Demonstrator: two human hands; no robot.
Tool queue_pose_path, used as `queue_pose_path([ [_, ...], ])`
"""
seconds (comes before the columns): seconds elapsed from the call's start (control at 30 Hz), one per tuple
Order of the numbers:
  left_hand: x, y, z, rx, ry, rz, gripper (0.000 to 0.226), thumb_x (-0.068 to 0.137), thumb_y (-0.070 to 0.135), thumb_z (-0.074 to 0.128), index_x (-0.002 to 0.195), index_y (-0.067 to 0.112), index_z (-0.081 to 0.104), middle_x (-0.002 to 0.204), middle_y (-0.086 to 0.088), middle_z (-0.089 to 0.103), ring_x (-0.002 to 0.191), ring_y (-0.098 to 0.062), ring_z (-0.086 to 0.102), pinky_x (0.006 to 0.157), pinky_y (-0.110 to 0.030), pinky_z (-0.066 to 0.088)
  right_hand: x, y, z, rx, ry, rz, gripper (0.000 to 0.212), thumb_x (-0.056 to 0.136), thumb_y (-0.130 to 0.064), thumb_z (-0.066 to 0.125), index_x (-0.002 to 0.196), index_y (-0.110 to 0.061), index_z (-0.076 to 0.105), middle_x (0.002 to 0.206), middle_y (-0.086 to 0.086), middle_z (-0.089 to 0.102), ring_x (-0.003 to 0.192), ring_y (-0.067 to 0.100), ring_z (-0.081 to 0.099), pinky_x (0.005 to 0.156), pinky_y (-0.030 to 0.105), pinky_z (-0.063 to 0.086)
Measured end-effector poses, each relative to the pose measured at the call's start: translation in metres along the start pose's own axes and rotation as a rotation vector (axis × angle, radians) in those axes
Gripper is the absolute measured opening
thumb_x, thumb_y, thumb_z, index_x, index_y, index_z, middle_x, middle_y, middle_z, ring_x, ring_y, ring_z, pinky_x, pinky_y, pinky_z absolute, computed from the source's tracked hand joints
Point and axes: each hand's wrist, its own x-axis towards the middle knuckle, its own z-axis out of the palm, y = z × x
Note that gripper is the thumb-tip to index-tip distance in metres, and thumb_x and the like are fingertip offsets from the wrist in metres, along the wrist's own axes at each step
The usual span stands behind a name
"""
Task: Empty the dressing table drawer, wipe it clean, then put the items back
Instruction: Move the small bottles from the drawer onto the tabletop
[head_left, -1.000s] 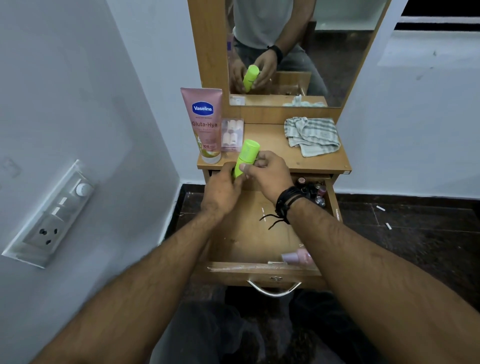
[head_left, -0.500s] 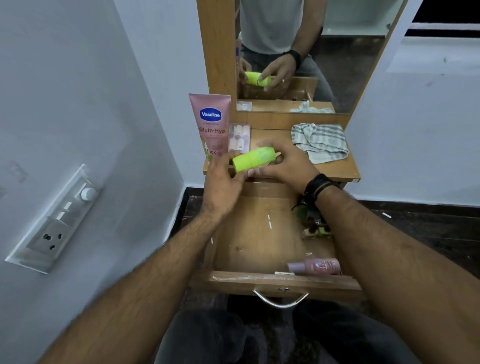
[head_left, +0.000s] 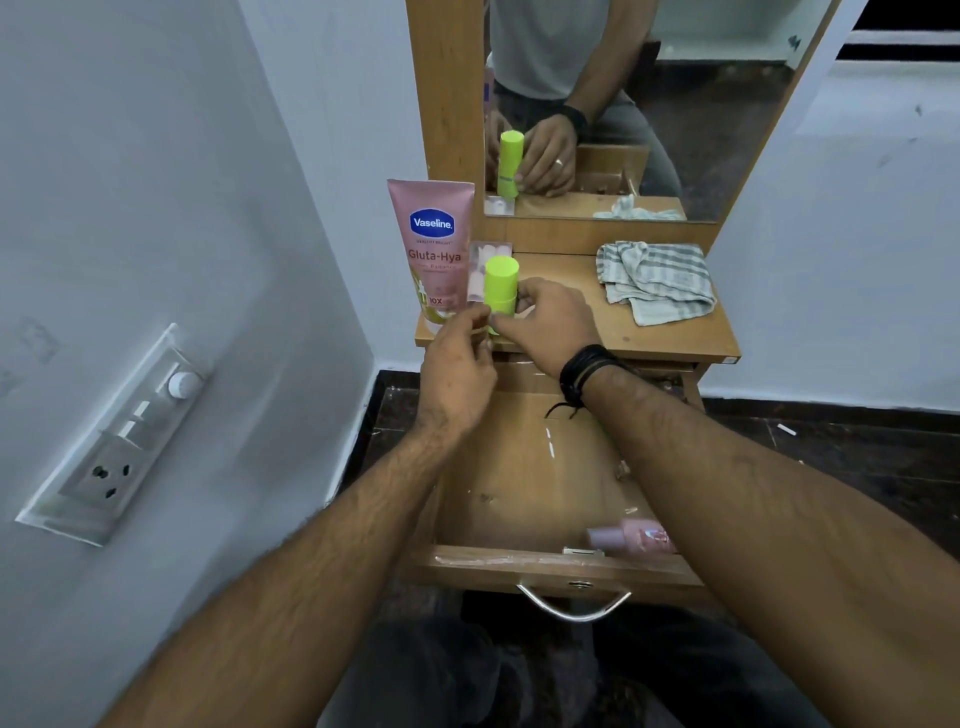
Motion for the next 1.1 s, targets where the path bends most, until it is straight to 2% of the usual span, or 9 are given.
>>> queue_pose_path([
  [0.13, 0.002, -0.004, 0.002, 0.031, -0.002, -0.013, 0.047, 0.098, -0.001, 0.055, 0.144, 0.008, 0.052, 0.142, -0.006, 0.058, 0.128, -0.018, 0.054, 0.111, -0.033, 0.043, 0.006, -0.006, 0.008, -0.033, -0.028, 0.034, 0.032, 0.082, -0.040, 0.070, 0.105, -0.019, 0.073, 0.096, 0.002, 0.073, 0.095, 0.025, 0.066, 0.080, 0.040, 0.054],
  [0.4, 0.000, -0.006, 0.006, 0.035, 0.000, -0.025, 0.048, 0.097, -0.001, 0.057, 0.145, 0.007, 0.051, 0.141, -0.006, 0.058, 0.126, -0.018, 0.055, 0.110, -0.033, 0.045, 0.003, -0.005, 0.016, -0.036, 0.023, 0.060, 0.045, 0.084, -0.037, 0.074, 0.125, -0.021, 0.064, 0.109, -0.002, 0.074, 0.105, 0.025, 0.066, 0.088, 0.039, 0.052],
  [0.57, -0.002, -0.005, 0.004, 0.048, 0.004, -0.028, 0.049, 0.098, -0.002, 0.057, 0.145, 0.008, 0.050, 0.141, -0.005, 0.058, 0.126, -0.017, 0.056, 0.106, -0.024, 0.042, 0.003, -0.003, 0.015, -0.027, 0.027, 0.058, 0.053, 0.082, -0.040, 0.077, 0.129, -0.021, 0.062, 0.112, -0.003, 0.073, 0.107, 0.024, 0.066, 0.089, 0.035, 0.051],
  [0.7, -0.005, 0.000, 0.000, 0.038, -0.011, -0.030, 0.049, 0.098, 0.000, 0.056, 0.146, 0.009, 0.049, 0.142, -0.005, 0.057, 0.127, -0.018, 0.055, 0.109, -0.036, 0.046, 0.000, -0.001, 0.009, -0.025, 0.022, 0.057, 0.060, 0.081, -0.043, 0.078, 0.134, -0.020, 0.058, 0.116, 0.001, 0.072, 0.108, 0.026, 0.064, 0.089, 0.036, 0.049],
  [0.77, -0.007, 0.003, -0.001, 0.050, -0.009, -0.012, 0.048, 0.098, 0.001, 0.056, 0.145, 0.009, 0.050, 0.143, -0.006, 0.056, 0.128, -0.020, 0.055, 0.110, -0.037, 0.045, -0.007, 0.001, 0.003, -0.012, 0.025, 0.061, 0.059, 0.082, -0.042, 0.076, 0.133, -0.020, 0.058, 0.114, 0.000, 0.071, 0.106, 0.025, 0.064, 0.086, 0.034, 0.047],
  [0.9, -0.016, 0.017, 0.000, 0.068, -0.003, 0.009, 0.045, 0.098, 0.002, 0.057, 0.143, 0.007, 0.052, 0.139, -0.007, 0.059, 0.123, -0.022, 0.057, 0.105, -0.029, 0.044, -0.027, 0.005, -0.015, 0.007, 0.021, 0.083, 0.052, 0.087, -0.035, 0.071, 0.135, -0.022, 0.058, 0.111, -0.007, 0.070, 0.103, 0.020, 0.064, 0.086, 0.030, 0.045],
  [1.0, -0.024, 0.030, 0.004, 0.113, -0.032, 0.037, 0.040, 0.099, 0.006, 0.056, 0.139, 0.008, 0.055, 0.137, -0.008, 0.061, 0.123, -0.023, 0.057, 0.106, -0.037, 0.046, -0.046, 0.013, -0.036, -0.011, 0.021, 0.087, 0.042, 0.088, -0.034, 0.069, 0.128, -0.024, 0.062, 0.100, -0.010, 0.068, 0.099, 0.016, 0.062, 0.079, 0.026, 0.043],
  [1.1, -0.033, 0.042, 0.012, 0.135, -0.089, 0.085, 0.037, 0.098, 0.010, 0.056, 0.135, 0.010, 0.059, 0.134, -0.006, 0.063, 0.121, -0.021, 0.059, 0.105, -0.032, 0.044, -0.063, 0.024, -0.065, -0.047, 0.010, 0.095, 0.031, 0.088, -0.034, 0.068, 0.118, -0.025, 0.066, 0.095, -0.009, 0.069, 0.097, 0.016, 0.062, 0.083, 0.031, 0.048],
])
